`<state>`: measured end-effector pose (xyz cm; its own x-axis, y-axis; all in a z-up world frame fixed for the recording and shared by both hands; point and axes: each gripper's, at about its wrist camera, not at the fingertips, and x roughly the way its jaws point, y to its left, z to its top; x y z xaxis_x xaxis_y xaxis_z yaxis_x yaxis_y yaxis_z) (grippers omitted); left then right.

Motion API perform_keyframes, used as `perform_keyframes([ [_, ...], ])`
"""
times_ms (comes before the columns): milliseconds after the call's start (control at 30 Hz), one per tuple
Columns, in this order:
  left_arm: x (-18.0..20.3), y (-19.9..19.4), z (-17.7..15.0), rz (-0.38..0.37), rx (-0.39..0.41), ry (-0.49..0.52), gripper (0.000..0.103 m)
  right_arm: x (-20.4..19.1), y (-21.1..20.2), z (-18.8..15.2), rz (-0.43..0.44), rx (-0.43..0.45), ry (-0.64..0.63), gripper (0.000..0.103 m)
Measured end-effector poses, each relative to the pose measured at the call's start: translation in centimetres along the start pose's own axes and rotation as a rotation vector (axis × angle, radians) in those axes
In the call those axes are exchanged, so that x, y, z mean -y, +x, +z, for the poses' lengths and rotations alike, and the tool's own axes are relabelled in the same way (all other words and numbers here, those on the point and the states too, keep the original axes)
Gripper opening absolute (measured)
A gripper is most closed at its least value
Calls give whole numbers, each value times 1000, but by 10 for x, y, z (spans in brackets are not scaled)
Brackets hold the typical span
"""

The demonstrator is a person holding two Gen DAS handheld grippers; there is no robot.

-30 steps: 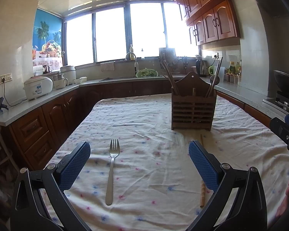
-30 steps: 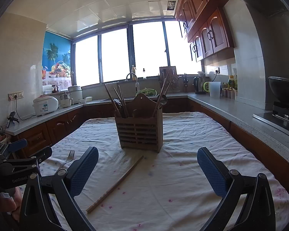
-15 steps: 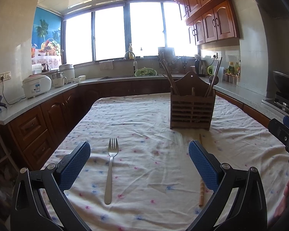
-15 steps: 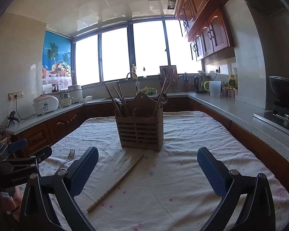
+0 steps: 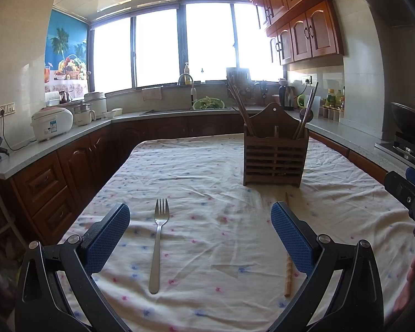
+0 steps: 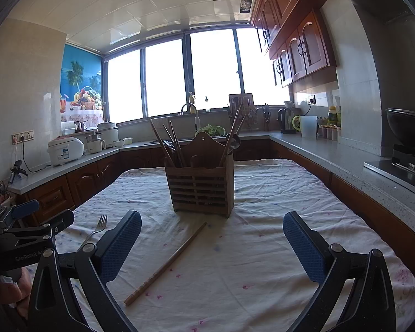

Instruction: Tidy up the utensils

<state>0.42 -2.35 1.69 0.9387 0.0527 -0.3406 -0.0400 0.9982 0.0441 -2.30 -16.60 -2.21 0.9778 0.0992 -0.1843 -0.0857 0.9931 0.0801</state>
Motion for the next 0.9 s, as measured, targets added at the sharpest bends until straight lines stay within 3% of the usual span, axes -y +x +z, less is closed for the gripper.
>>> perform_keyframes([
  [900, 0, 10, 2, -31, -21, -15, 103, 6, 11, -8, -3, -32, 15, 103],
])
